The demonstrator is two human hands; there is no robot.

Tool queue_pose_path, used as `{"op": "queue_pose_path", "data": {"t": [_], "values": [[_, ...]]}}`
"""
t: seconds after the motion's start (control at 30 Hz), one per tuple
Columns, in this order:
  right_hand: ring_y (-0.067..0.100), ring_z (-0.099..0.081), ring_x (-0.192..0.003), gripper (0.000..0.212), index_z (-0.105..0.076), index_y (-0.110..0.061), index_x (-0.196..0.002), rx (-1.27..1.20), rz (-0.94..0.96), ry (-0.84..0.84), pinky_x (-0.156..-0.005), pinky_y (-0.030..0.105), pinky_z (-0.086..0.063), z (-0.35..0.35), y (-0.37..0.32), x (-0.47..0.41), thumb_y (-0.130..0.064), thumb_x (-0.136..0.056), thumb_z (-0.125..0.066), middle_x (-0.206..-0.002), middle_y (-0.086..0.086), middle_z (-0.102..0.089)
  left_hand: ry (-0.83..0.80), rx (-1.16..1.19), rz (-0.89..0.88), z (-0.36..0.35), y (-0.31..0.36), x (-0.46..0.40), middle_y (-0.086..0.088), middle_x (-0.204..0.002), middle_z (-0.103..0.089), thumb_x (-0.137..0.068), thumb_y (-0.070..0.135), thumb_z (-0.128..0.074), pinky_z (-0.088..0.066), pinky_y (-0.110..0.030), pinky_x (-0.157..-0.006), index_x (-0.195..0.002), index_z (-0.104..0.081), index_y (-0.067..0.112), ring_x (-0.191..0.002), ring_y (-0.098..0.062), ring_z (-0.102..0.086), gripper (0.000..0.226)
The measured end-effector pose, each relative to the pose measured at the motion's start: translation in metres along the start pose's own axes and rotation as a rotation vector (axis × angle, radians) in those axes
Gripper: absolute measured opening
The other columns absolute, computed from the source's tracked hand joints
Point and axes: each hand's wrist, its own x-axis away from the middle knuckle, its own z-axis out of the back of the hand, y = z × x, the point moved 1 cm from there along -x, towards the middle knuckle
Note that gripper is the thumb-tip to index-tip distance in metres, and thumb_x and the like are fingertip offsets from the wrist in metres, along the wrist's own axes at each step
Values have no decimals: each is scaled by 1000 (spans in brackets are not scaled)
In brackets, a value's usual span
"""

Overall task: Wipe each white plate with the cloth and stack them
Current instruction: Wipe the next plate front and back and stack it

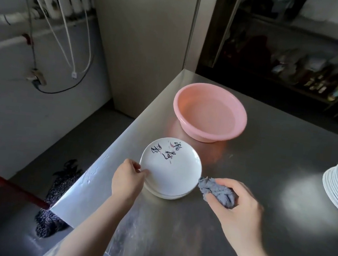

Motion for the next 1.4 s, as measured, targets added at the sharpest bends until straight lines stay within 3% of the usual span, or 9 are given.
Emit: {"op": "queue_pose_path", "data": {"t": [0.13,0.2,0.3,0.4,0.53,0.67,0.9,1.13,1.4], "values": [[3,-64,-82,38,-67,-37,-83,11,-47,7,-67,8,-46,6,7,4,-10,-62,-84,-89,-21,-66,17,118,-50,0,3,7,-2,-81,-66,-81,23,-70,-44,-32,-58,-84,-54,19,-72,-20,-62,16],[3,-64,-82,38,-67,-37,-83,16,-53,5,-66,9,-46,7,9,6,-10,-62,-83,-89,-21,-66,6,204,-59,2,8,8,-5,-83,-67,-82,19,-69,-51,-38,-61,-86,-54,15,-68,-19,-65,16],[2,-63,-82,37,-68,-36,-84,16,-76,5,-66,8,-45,12,11,10,-10,-63,-83,-90,-21,-66,-20,422,6,3,13,11,-11,-85,-69,-82,5,-68,-60,-46,-69,-94,-55,11,-55,-16,-66,19],[-1,-62,-82,35,-67,-37,-84,25,-112,32,-66,5,-43,21,14,13,-13,-64,-83,-91,-23,-66,1,528,44,0,15,17,-8,-78,-71,-81,1,-67,-60,-44,-71,-102,-59,17,-56,-17,-68,27],[2,-64,-80,34,-67,-39,-87,35,-175,81,-64,8,-45,50,28,21,-17,-67,-82,-89,-22,-68,-40,583,15,-11,26,41,1,-65,-71,-80,-1,-67,-56,-37,-64,-97,-60,25,-54,-14,-69,32],[4,-66,-78,33,-66,-41,-90,80,-238,201,-65,15,-48,99,52,34,-25,-66,-82,-86,-20,-70,-154,696,11,-39,51,83,-2,-62,-69,-81,-8,-65,-53,-27,-47,-101,-60,15,-52,-16,-67,30],[5,-65,-71,33,-66,-40,-87,46,-312,354,-62,19,-49,198,115,65,-24,-65,-85,-80,-21,-69,-351,654,-37,-138,79,178,-12,-66,-63,-81,-10,-65,-53,-27,-49,-92,-63,16,-55,-18,-63,28],[1,-64,-71,32,-66,-39,-87,17,-326,226,-60,7,-44,292,184,96,-16,-70,-81,-80,-21,-69,-391,569,115,-251,61,274,-16,-74,-66,-82,-10,-64,-56,-35,-51,-94,-60,15,-58,-23,-64,28],[1,-65,-73,37,-65,-41,-88,-34,-373,114,-64,18,-51,321,222,112,-13,-71,-81,-82,-20,-69,-337,433,175,-293,42,318,-9,-76,-70,-83,-5,-66,-52,-31,-51,-99,-56,16,-67,-28,-64,28]]}}
